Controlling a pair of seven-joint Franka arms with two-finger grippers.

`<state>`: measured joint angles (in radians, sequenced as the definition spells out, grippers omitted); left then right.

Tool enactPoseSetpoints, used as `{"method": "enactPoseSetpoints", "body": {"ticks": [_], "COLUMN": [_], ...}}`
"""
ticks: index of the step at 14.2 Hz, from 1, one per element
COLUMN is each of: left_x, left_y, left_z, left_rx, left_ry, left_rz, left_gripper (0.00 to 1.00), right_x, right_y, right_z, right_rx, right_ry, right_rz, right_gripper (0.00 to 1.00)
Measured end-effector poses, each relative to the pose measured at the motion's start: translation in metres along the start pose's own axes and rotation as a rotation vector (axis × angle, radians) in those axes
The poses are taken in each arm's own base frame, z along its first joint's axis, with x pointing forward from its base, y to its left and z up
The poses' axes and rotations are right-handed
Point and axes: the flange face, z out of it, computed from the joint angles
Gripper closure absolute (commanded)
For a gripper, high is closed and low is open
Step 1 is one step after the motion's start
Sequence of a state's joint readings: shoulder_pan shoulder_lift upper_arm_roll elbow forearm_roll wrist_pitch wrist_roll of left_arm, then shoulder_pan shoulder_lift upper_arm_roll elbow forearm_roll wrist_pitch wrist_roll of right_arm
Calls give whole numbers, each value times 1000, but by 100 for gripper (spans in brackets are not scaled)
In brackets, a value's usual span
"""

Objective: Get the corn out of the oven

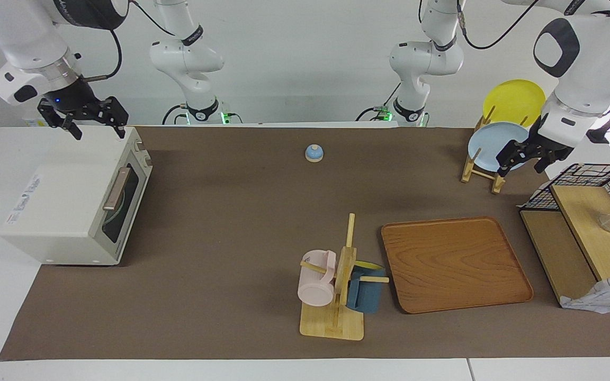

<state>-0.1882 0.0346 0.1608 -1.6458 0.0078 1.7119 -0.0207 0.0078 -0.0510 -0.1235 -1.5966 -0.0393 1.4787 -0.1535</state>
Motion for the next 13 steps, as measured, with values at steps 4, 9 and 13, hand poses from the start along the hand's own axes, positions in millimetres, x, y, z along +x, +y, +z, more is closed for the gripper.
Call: {"method": "enactPoseSetpoints", "body": {"ticks": [4,9,13], "left_x": [0,0,0], "left_y": [0,0,0], "left_z": [0,0,0], "left_rx": [0,0,0], "left_ry": [0,0,0], "left_rz": [0,0,0], "left_gripper": [0,0,0], "right_x": [0,-1,4], "right_y": [0,0,-11], "right_z": [0,2,15], "right_rx": [0,3,1], "right_ry": [-2,-16,-21], "right_rz": [1,0,-19], "right_gripper": [0,42,100]}}
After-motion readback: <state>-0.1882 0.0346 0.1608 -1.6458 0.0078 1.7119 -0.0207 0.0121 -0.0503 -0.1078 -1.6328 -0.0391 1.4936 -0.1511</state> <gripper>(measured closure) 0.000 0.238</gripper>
